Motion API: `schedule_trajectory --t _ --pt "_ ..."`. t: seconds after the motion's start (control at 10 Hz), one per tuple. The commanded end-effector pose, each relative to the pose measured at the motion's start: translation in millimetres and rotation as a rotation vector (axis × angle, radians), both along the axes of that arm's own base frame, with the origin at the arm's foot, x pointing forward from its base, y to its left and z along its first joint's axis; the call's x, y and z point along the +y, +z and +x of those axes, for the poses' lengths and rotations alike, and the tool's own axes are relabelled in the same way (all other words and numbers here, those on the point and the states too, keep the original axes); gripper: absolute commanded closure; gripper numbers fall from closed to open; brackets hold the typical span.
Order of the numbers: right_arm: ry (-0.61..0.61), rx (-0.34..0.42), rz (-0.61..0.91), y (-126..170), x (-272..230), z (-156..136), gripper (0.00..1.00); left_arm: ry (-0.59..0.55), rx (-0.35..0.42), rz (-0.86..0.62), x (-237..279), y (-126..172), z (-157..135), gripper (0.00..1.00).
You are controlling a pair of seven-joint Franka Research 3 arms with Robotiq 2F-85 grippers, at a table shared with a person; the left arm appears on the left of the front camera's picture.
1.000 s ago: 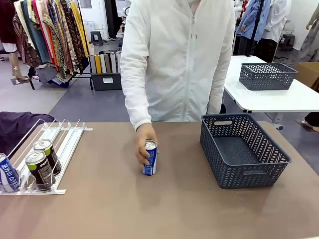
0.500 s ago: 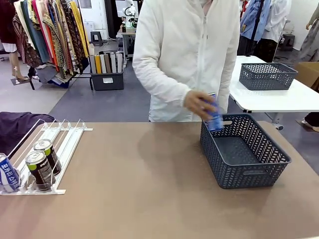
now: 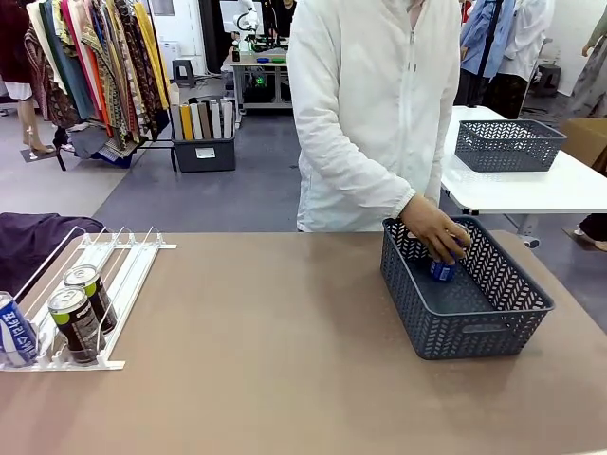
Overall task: Retrieve and store the cans from the dispenser.
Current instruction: Pick up the last remaining can from one row of the Automatic Can Dispenser and place it in the middle of the table.
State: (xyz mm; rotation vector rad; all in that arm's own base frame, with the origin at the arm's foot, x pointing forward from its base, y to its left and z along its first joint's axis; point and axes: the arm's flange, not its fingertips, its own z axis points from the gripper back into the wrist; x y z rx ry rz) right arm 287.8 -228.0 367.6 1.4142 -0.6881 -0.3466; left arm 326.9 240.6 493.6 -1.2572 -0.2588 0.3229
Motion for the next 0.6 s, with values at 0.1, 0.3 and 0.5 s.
schedule_trajectory --t 0.1,0.3,0.5 --pt "0.008 0.005 0.004 3.9 0.9 -2.0 0.00 -0.012 0.000 0.009 1.1 1.4 -2.3 0.00" --pt "0.008 0.005 0.004 3.9 0.9 -2.0 0.00 -0.012 0.000 0.009 1.1 1.4 -2.3 0.00" --pt "0.008 0.005 0.004 3.9 0.9 -2.0 0.00 -0.012 0.000 0.009 1.1 1.4 -2.3 0.00"
